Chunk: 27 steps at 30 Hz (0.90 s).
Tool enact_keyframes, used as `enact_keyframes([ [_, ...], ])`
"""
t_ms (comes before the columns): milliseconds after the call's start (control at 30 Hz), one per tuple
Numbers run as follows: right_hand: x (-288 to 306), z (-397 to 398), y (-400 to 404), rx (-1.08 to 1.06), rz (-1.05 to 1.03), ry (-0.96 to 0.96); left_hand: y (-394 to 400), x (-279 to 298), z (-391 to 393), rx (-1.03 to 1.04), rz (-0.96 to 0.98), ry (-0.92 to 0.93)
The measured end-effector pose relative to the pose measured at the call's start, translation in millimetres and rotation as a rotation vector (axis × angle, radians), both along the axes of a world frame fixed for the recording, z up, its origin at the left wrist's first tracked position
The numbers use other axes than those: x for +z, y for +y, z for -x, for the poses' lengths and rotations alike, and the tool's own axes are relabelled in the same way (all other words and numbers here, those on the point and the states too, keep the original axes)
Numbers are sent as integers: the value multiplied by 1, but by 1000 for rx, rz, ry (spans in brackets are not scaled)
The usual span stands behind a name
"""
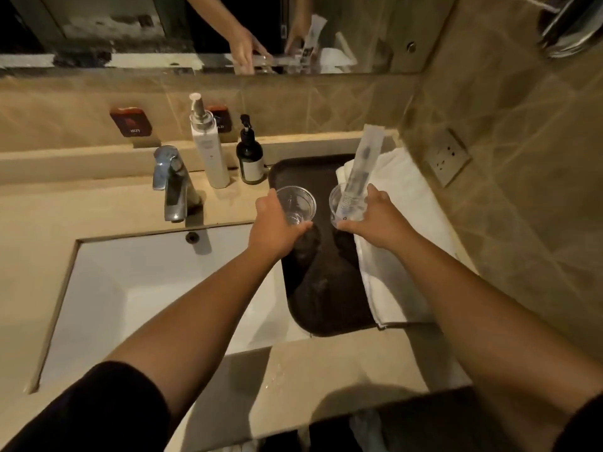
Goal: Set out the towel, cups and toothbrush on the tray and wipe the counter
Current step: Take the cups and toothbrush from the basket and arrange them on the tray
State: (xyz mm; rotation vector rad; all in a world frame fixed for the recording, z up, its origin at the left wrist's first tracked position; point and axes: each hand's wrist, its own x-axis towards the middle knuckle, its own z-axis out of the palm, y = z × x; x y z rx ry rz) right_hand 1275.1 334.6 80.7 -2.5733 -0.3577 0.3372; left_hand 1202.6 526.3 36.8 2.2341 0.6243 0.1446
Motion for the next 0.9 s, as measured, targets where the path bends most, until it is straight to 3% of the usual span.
enact_keyframes([
  [333, -32, -89, 35, 97, 0, 55, 11, -28, -71, 49, 0, 56],
  [900, -41, -121, 26, 135, -69, 198, 19, -25, -91, 53, -1, 162],
])
